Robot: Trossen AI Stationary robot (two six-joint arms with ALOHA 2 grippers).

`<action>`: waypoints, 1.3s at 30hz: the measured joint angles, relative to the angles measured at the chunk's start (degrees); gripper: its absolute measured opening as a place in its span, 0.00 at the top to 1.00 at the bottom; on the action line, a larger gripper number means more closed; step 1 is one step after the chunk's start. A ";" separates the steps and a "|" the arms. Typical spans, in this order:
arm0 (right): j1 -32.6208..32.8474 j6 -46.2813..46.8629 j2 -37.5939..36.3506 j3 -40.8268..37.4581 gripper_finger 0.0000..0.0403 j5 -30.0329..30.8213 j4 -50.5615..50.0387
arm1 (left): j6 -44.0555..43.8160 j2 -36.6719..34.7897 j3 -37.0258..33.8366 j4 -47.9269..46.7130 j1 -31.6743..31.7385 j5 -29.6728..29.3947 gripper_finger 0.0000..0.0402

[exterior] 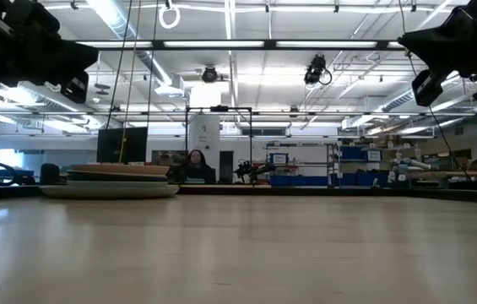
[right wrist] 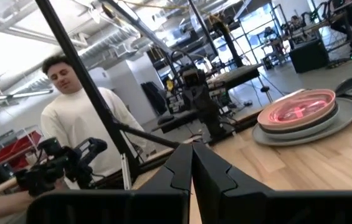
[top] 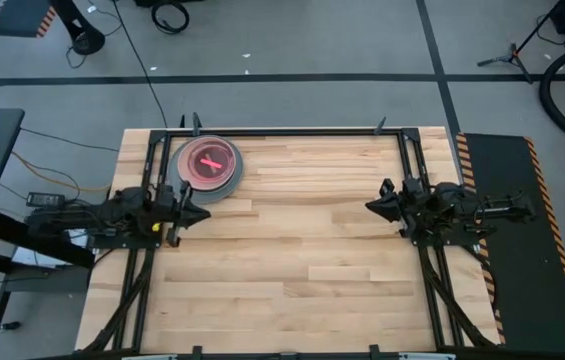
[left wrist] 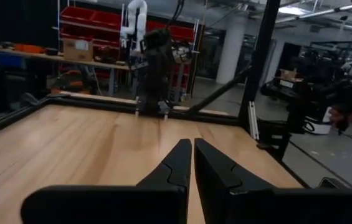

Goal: Stack plastic plates
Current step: Return to Home Position

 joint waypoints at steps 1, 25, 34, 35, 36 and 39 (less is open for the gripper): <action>0.00 -0.02 0.00 0.00 0.96 -0.41 -0.33 | 0.02 -2.33 0.00 -1.80 0.20 0.02 0.93; 0.02 -29.24 3.07 0.04 0.96 5.22 -9.52 | -0.26 -3.61 -0.02 -4.81 0.46 2.43 0.93; 0.00 -35.11 5.85 0.04 0.96 3.59 -9.45 | 0.00 -3.59 -0.02 -4.72 0.46 2.42 0.93; 0.00 -35.93 5.87 0.04 0.96 1.75 -9.48 | 0.01 -3.59 -0.02 -4.70 0.46 2.42 0.93; 0.01 -36.34 5.86 0.04 0.96 -0.36 -9.46 | 0.06 -3.59 -0.02 -4.48 0.47 2.42 0.93; 0.00 -35.92 5.86 0.04 0.96 -5.46 -9.47 | 2.72 -3.61 -0.02 -2.21 0.50 2.00 0.93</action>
